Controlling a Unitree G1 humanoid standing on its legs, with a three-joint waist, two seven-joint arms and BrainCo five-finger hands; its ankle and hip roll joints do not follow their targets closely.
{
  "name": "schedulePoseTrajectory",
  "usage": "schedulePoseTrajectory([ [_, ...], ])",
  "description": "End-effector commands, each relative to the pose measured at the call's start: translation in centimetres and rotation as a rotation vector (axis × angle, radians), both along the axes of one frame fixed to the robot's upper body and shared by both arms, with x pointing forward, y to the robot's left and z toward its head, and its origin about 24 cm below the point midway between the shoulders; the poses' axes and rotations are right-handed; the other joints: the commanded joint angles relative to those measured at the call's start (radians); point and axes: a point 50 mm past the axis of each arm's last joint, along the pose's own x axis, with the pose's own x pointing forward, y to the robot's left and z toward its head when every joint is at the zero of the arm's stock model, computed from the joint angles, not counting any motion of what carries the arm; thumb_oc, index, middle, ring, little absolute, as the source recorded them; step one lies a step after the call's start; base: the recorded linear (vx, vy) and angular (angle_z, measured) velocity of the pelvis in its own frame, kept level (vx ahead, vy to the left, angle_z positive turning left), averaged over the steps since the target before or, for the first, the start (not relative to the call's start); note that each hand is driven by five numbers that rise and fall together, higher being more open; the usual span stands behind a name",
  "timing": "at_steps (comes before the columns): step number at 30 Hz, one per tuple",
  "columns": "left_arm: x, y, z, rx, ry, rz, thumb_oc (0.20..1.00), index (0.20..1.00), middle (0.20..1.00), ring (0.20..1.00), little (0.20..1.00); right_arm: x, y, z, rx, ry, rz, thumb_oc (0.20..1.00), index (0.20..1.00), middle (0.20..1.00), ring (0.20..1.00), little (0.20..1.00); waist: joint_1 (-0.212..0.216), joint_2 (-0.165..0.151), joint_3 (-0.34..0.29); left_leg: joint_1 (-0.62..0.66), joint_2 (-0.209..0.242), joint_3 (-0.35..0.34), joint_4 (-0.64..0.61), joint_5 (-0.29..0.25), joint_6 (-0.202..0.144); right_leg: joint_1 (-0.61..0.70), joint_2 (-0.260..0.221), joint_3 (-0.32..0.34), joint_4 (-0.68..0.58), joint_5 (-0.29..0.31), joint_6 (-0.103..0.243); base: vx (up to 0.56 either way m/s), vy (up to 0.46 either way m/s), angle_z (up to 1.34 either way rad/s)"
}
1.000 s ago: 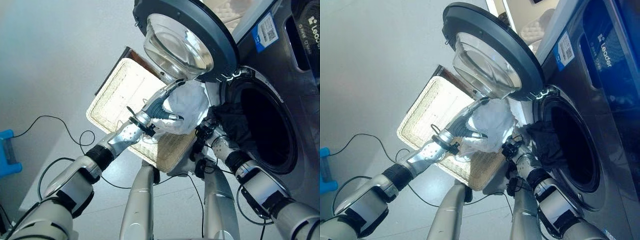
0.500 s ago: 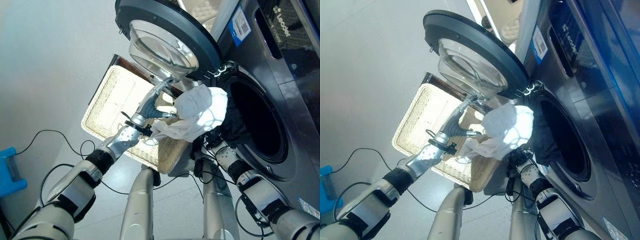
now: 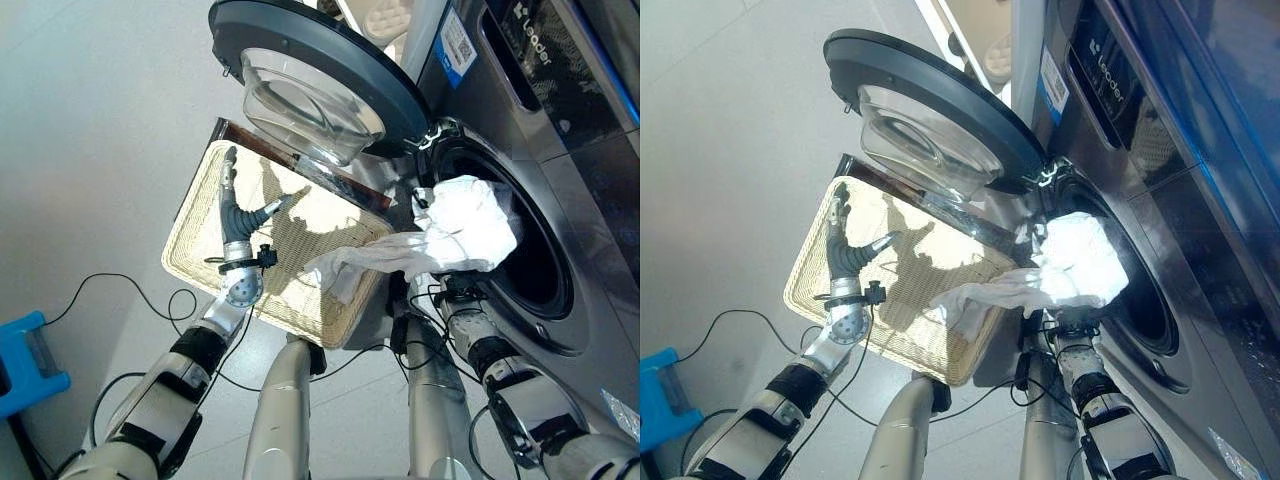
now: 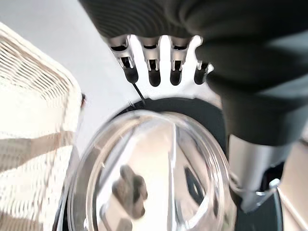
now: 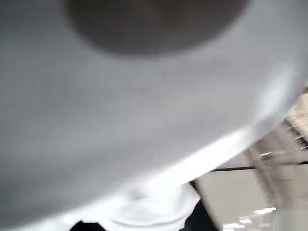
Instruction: Put the clothes into the washing machine.
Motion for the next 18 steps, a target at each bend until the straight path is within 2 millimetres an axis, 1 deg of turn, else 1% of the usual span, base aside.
schedulePoseTrajectory([
  [1, -0.1, -0.9, 1.2, -0.064, -0.084, -0.027, 1.000, 1.000, 1.000, 1.000, 1.000, 0.6, -1.2, 2.5, 0.099, -0.110, -0.079, 0.200, 0.200, 0.200, 0.200, 0.200, -0.023, 0.046, -0.022, -0.042, -0.060, 0.037, 0.116, -0.126, -0.033, 0.042, 0.006, -0.046, -0.055, 0.025, 0.120, 0.00, 0.000, 0.00],
  [2, -0.1, -0.9, 1.2, -0.062, -0.083, -0.030, 1.000, 1.000, 1.000, 1.000, 1.000, 0.7, -1.3, 2.6, 0.108, -0.111, -0.086, 0.200, 0.200, 0.200, 0.200, 0.200, -0.022, 0.046, -0.022, -0.042, -0.060, 0.038, 0.117, -0.127, -0.033, 0.041, 0.006, -0.046, -0.055, 0.025, 0.121, 0.00, 0.000, 0.00],
  [3, -0.1, -1.0, 1.3, -0.051, -0.082, -0.040, 1.000, 1.000, 1.000, 1.000, 1.000, 0.9, -2.0, 3.2, 0.142, -0.119, -0.123, 0.200, 0.200, 0.200, 0.200, 0.200, -0.023, 0.047, -0.022, -0.048, -0.059, 0.038, 0.124, -0.130, -0.033, 0.036, 0.003, -0.046, -0.050, 0.025, 0.122, 0.00, 0.000, 0.00],
  [5, 0.0, -1.1, 1.4, -0.045, -0.082, -0.048, 1.000, 1.000, 1.000, 1.000, 1.000, 1.0, -2.4, 3.5, 0.156, -0.124, -0.143, 0.200, 0.200, 0.200, 0.200, 0.200, -0.022, 0.048, -0.022, -0.051, -0.060, 0.038, 0.127, -0.132, -0.033, 0.035, 0.002, -0.047, -0.049, 0.026, 0.123, 0.00, 0.000, 0.00],
  [6, 0.2, -1.3, 1.9, -0.028, -0.086, -0.068, 1.000, 1.000, 1.000, 1.000, 1.000, 1.4, -3.3, 4.5, 0.182, -0.120, -0.191, 0.200, 0.200, 0.200, 0.200, 0.200, -0.020, 0.048, -0.022, -0.063, -0.059, 0.035, 0.132, -0.130, -0.031, 0.025, 0.000, -0.048, -0.050, 0.037, 0.122, 0.00, 0.000, 0.00],
  [7, 0.1, -1.4, 1.8, -0.026, -0.083, -0.072, 1.000, 1.000, 1.000, 1.000, 1.000, 1.4, -3.5, 4.6, 0.185, -0.114, -0.201, 0.200, 0.200, 0.200, 0.200, 0.200, -0.020, 0.049, -0.022, -0.057, -0.059, 0.034, 0.135, -0.137, -0.033, 0.030, -0.001, -0.047, -0.046, 0.030, 0.125, 0.00, -0.050, 0.00],
  [8, 0.3, -1.6, 2.3, -0.005, -0.092, -0.088, 1.000, 1.000, 1.000, 1.000, 1.000, 1.8, -4.3, 5.5, 0.197, -0.106, -0.235, 0.200, 0.200, 0.200, 0.200, 0.200, -0.017, 0.050, -0.022, -0.066, -0.060, 0.031, 0.139, -0.135, -0.031, 0.022, -0.003, -0.048, -0.046, 0.039, 0.124, 0.01, -0.038, 0.00],
  [9, 0.3, -1.7, 2.5, 0.005, -0.095, -0.095, 1.000, 1.000, 1.000, 1.000, 1.000, 2.0, -4.9, 6.0, 0.205, -0.099, -0.260, 0.200, 0.200, 0.200, 0.200, 0.200, -0.016, 0.050, -0.022, -0.067, -0.062, 0.029, 0.142, -0.137, -0.031, 0.022, -0.003, -0.049, -0.045, 0.039, 0.125, 0.01, -0.047, 0.00],
  [10, 0.3, -1.7, 2.6, 0.013, -0.094, -0.105, 1.000, 1.000, 1.000, 1.000, 1.000, 2.0, -5.5, 6.3, 0.213, -0.086, -0.285, 0.200, 0.200, 0.200, 0.200, 0.200, -0.014, 0.050, -0.022, -0.063, -0.064, 0.027, 0.147, -0.146, -0.032, 0.028, -0.005, -0.050, -0.040, 0.032, 0.128, 0.01, -0.044, 0.02],
  [11, 0.4, -1.8, 3.0, 0.020, -0.099, -0.117, 1.000, 1.000, 1.000, 1.000, 1.000, 2.1, -6.2, 6.8, 0.221, -0.077, -0.313, 0.200, 0.200, 0.200, 0.200, 0.200, -0.010, 0.049, -0.022, -0.072, -0.064, 0.024, 0.148, -0.141, -0.030, 0.021, -0.007, -0.053, -0.043, 0.042, 0.127, 0.01, -0.032, 0.01],
  [12, 0.4, -1.8, 3.0, 0.020, -0.099, -0.117, 1.000, 1.000, 1.000, 1.000, 1.000, 2.1, -6.2, 6.8, 0.221, -0.077, -0.313, 0.200, 0.200, 0.200, 0.200, 0.200, -0.010, 0.049, -0.022, -0.072, -0.064, 0.024, 0.148, -0.141, -0.030, 0.021, -0.007, -0.053, -0.043, 0.042, 0.127, 0.00, -0.049, 0.02],
  [13, 0.4, -1.9, 3.2, 0.028, -0.097, -0.134, 1.000, 1.000, 1.000, 1.000, 1.000, 2.1, -7.3, 7.1, 0.223, -0.041, -0.349, 0.200, 0.200, 0.200, 0.200, 0.200, -0.006, 0.047, -0.022, -0.071, -0.066, 0.020, 0.153, -0.149, -0.030, 0.024, -0.008, -0.055, -0.039, 0.040, 0.131, -0.01, -0.040, 0.01],
  [15, 0.5, -1.9, 3.8, 0.035, -0.109, -0.149, 1.000, 1.000, 1.000, 1.000, 1.000, 2.2, -8.4, 8.1, 0.232, -0.021, -0.390, 0.200, 0.200, 0.200, 0.200, 0.200, -0.002, 0.047, -0.022, -0.084, -0.068, 0.018, 0.155, -0.143, -0.027, 0.012, -0.008, -0.057, -0.042, 0.051, 0.128, -0.01, -0.043, 0.02],
  [16, 0.4, -1.9, 3.9, 0.041, -0.108, -0.163, 1.000, 1.000, 1.000, 1.000, 1.000, 2.0, -9.6, 8.4, 0.237, 0.001, -0.436, 0.200, 0.200, 0.200, 0.200, 0.200, 0.003, 0.046, -0.022, -0.086, -0.068, 0.014, 0.160, -0.148, -0.025, 0.011, -0.011, -0.060, -0.036, 0.049, 0.130, 0.00, -0.044, 0.01],
  [18, 0.5, -1.9, 4.3, 0.048, -0.110, -0.179, 1.000, 1.000, 1.000, 1.000, 1.000, 1.7, -10.9, 8.9, 0.240, 0.028, -0.483, 0.200, 0.200, 0.200, 0.200, 0.200, 0.006, 0.044, -0.022, -0.093, -0.069, 0.010, 0.164, -0.148, -0.023, 0.006, -0.012, -0.061, -0.034, 0.054, 0.130, 0.00, -0.045, 0.00],
])
